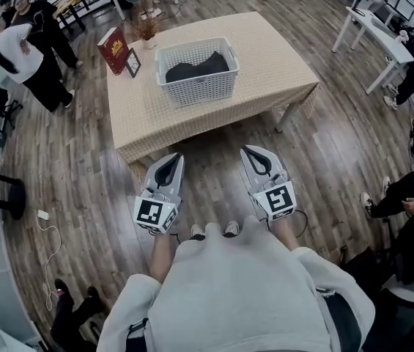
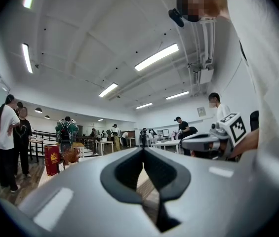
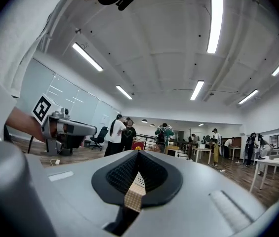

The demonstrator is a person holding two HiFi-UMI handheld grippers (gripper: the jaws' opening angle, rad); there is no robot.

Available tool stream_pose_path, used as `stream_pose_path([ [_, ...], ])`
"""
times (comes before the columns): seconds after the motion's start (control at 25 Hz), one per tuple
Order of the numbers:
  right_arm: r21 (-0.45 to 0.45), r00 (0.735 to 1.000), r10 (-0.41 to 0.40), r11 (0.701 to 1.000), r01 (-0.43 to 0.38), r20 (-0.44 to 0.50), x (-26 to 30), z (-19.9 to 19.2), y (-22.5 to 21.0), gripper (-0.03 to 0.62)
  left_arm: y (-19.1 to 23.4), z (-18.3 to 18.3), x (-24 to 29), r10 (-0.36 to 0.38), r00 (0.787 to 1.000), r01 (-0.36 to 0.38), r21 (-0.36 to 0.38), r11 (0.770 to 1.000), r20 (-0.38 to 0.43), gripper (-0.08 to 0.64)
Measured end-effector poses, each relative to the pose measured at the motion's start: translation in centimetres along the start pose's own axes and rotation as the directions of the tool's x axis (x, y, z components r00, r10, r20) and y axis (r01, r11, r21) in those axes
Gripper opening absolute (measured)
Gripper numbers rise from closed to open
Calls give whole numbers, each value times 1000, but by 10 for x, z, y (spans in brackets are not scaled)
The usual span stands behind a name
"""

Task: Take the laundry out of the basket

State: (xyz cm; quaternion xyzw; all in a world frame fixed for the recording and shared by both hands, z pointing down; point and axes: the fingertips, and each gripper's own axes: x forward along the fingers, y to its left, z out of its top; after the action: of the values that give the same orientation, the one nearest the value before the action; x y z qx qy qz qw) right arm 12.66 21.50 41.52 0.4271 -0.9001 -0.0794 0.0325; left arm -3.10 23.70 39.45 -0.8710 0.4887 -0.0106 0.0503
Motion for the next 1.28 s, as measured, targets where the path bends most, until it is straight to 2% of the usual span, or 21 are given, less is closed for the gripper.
stream_pose_path([
  [0.24,35,999,38,999,-38,-4,-7,-11,-11,-2,-14,-4,7,23,1000,-23,-4,1000,-16,8],
  [0.72,15,997,70,998,-69,-46,7,-32,-18,-2,-15,-27,24,28,998,-29,-24,999,-52,8],
  [1.04,20,995,88,996,-87,-39,41,-35,-39,-2,11,-35,70,-19,999,18,-36,999,-38,8],
  [1.28,13,995,92,996,-92,-40,99,-38,-54,-2,57,-42,111,-44,999,44,-37,998,-20,8],
])
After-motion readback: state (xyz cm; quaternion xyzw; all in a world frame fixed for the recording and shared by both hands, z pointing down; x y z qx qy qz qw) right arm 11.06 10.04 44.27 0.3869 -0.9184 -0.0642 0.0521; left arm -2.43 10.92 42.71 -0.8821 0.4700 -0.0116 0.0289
